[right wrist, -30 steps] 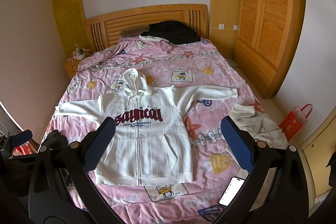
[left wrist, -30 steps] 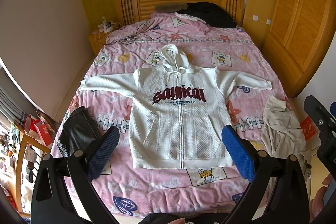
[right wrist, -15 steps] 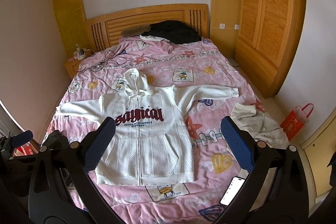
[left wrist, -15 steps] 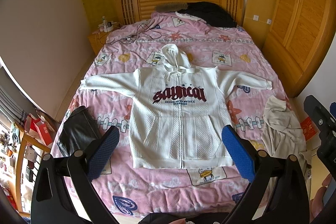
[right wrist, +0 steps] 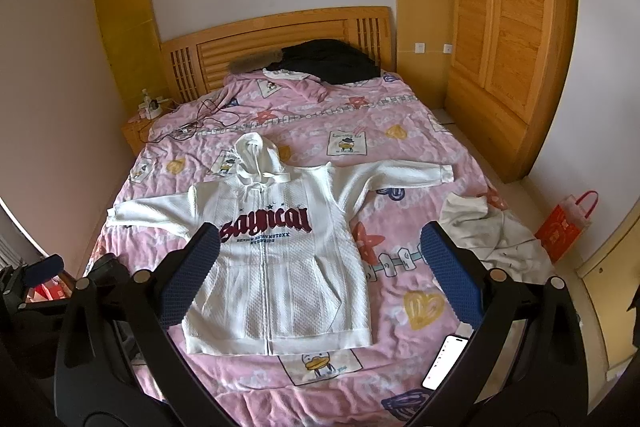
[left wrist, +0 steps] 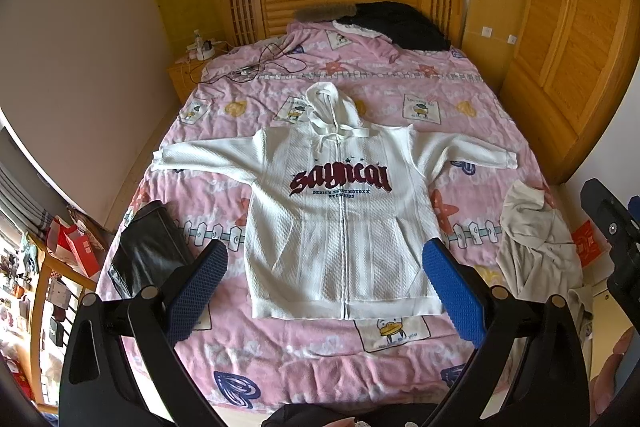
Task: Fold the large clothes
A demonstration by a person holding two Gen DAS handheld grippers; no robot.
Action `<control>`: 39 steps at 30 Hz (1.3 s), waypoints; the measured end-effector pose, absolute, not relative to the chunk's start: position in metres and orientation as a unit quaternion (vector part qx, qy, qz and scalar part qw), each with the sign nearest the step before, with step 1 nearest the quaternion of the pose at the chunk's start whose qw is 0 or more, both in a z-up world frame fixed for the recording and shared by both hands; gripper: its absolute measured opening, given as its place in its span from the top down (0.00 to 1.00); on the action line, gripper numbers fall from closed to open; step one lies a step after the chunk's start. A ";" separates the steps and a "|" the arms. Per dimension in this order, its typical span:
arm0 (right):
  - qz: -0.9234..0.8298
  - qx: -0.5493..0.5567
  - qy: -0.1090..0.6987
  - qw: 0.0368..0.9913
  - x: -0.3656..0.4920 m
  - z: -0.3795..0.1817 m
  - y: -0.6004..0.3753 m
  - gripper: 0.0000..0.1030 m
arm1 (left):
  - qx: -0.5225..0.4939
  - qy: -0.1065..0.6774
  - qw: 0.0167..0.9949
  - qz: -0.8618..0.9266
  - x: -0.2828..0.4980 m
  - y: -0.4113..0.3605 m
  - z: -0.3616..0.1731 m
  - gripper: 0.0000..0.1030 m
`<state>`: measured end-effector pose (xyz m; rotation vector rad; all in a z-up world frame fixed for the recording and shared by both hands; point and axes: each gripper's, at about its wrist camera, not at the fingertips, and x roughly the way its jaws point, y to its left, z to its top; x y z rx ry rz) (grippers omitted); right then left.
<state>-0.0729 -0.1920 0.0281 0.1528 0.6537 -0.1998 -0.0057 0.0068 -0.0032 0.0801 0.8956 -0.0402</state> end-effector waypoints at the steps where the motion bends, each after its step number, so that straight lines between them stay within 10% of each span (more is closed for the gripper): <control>1: -0.096 0.076 0.321 0.939 -0.073 0.028 -0.192 0.05 | 0.038 0.433 0.901 -0.019 -0.005 0.007 -0.003 0.08; 25: -0.050 0.076 0.359 0.929 -0.052 0.018 -0.245 0.05 | 0.012 0.449 0.893 0.038 -0.002 -0.032 0.011 0.08; 39: 0.002 0.018 0.306 0.952 0.032 0.042 -0.186 0.05 | -0.053 0.439 0.891 0.097 0.096 0.084 0.024 0.08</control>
